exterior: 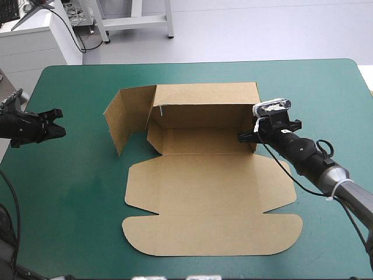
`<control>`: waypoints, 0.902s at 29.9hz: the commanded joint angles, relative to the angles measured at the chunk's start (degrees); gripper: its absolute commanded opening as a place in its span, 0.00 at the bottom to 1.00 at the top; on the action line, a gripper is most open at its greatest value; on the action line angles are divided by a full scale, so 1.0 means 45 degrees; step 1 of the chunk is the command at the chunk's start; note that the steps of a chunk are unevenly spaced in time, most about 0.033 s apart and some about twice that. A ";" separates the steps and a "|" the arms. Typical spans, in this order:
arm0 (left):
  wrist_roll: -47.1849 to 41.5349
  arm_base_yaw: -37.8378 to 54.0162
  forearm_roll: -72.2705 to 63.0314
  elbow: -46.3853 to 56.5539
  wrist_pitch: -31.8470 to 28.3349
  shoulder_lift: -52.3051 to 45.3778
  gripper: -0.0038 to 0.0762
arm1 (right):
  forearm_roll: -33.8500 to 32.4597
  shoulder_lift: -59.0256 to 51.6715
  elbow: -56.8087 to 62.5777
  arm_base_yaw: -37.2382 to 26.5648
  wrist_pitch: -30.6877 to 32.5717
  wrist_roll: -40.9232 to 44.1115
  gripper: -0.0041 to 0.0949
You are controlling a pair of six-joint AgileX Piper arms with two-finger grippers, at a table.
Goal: Fold the box
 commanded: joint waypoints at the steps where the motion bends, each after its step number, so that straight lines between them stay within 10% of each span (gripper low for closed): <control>1: -0.0087 0.0030 -0.1037 0.0135 -0.0791 -0.0910 0.04 | -0.0028 -0.0418 -0.0474 -0.0167 0.0913 0.0771 0.02; 6: -0.0087 0.0030 -0.1246 0.0602 -0.1639 -0.1757 0.04 | -0.1333 -0.0390 -0.1586 -0.1288 0.3835 0.2067 0.05; 16: -0.0033 0.0030 -0.1006 0.1400 -0.1916 -0.2561 0.04 | -1.1985 -0.0390 -0.5880 -0.1410 0.9574 1.3364 0.05; 27: 0.0022 0.0030 -0.0767 0.1430 -0.1890 -0.2587 0.04 | -1.2279 0.0724 -0.7447 -0.1384 1.4297 1.4030 0.05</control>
